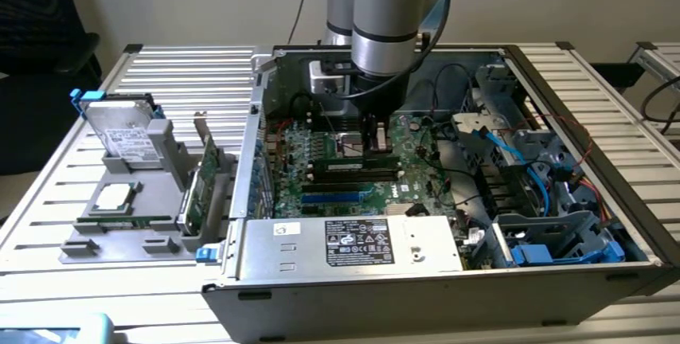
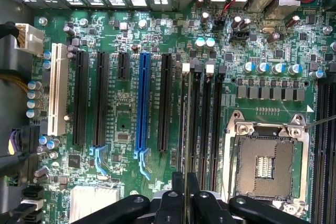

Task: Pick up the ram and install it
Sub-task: 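Insert the ram into the slot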

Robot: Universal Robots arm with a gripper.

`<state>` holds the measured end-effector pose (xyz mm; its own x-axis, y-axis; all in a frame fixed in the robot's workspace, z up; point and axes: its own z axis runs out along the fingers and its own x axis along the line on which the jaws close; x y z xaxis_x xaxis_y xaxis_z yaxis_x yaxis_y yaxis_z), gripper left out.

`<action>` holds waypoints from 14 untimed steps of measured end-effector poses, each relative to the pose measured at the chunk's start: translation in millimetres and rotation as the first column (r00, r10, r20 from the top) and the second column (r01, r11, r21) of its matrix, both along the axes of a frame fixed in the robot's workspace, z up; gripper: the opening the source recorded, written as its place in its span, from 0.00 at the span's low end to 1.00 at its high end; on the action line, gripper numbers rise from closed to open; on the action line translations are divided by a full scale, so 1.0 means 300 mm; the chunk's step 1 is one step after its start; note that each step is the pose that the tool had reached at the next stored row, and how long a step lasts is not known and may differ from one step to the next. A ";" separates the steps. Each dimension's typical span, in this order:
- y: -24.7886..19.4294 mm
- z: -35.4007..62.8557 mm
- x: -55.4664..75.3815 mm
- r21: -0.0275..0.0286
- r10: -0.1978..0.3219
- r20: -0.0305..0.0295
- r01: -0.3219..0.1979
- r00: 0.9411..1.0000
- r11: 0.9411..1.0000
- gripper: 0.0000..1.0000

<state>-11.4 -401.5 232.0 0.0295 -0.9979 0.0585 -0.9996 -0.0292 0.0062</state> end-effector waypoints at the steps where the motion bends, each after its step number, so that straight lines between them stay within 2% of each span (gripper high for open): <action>1: 0.000 0.000 0.000 0.000 -0.002 0.000 0.002 1.000 1.000 0.14; 14: -0.004 -0.002 0.000 0.000 -0.008 0.000 0.008 1.000 1.000 0.14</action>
<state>-11.4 -402.6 231.4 0.0215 -0.9981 0.0584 -0.9998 -0.0211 0.0062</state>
